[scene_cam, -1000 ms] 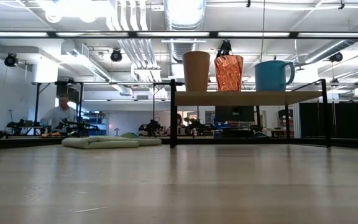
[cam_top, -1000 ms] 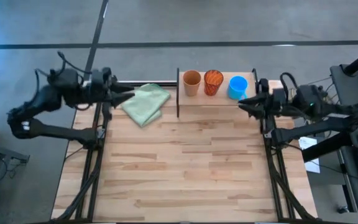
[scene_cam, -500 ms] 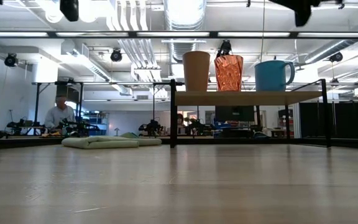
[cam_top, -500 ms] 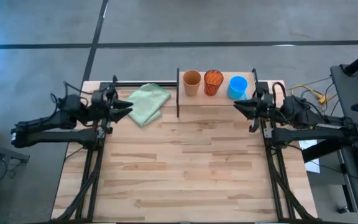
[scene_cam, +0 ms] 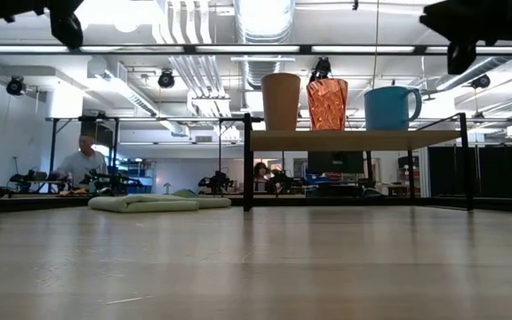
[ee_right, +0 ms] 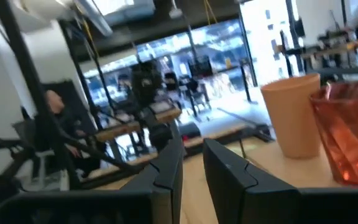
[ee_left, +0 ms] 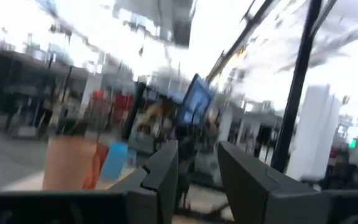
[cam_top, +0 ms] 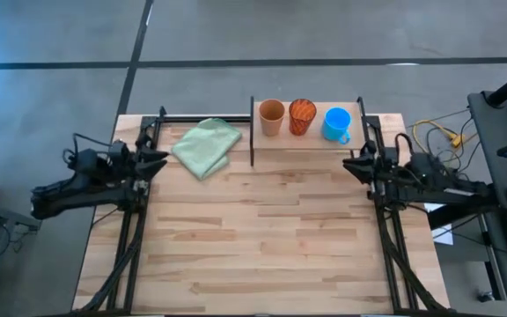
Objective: Stack small to large cups/mugs on shelf
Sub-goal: Return to Home Position
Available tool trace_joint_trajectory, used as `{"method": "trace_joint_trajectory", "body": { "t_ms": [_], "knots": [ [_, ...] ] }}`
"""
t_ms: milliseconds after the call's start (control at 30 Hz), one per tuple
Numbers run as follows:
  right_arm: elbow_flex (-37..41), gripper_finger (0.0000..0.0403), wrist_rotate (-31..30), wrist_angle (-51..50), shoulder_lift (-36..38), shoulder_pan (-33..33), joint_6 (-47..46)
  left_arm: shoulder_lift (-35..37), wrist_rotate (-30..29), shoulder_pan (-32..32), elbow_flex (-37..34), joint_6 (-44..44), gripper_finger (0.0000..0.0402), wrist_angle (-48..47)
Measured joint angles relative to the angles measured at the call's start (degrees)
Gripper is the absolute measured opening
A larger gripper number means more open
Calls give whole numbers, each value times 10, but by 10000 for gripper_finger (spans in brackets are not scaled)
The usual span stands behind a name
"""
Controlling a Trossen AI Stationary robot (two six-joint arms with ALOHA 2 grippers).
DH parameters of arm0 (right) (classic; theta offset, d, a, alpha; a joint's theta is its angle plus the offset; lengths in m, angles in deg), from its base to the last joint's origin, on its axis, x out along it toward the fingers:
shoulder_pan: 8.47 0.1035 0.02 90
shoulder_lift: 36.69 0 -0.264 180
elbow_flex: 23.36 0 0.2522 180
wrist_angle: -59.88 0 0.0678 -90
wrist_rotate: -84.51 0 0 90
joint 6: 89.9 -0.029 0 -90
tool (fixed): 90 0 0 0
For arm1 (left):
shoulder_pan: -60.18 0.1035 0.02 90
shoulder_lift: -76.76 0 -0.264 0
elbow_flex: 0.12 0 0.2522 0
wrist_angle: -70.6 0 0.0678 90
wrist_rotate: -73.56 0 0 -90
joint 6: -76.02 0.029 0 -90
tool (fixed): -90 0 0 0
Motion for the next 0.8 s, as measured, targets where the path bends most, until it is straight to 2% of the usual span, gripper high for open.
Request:
{"method": "trace_joint_trajectory", "body": {
  "t_ms": [133, 267, 467, 600, 800],
  "knots": [
    [21, 59, 2, -1, 56, 0, 12, 28, -1, 0, -51, 0, 102, 74],
    [25, 59, 1, -3, 45, 0, 23, 53, -3, 0, -98, -6, 102, 123],
    [47, 59, -3, -1, 52, 0, -19, 75, -20, 0, -160, -26, 102, 162],
    [74, 59, -5, 37, 55, 0, -16, 73, -34, 0, -198, -28, 102, 228],
    [115, 59, -5, 93, 54, 0, -15, 74, -44, 0, -207, -29, 102, 240]
  ]
}}
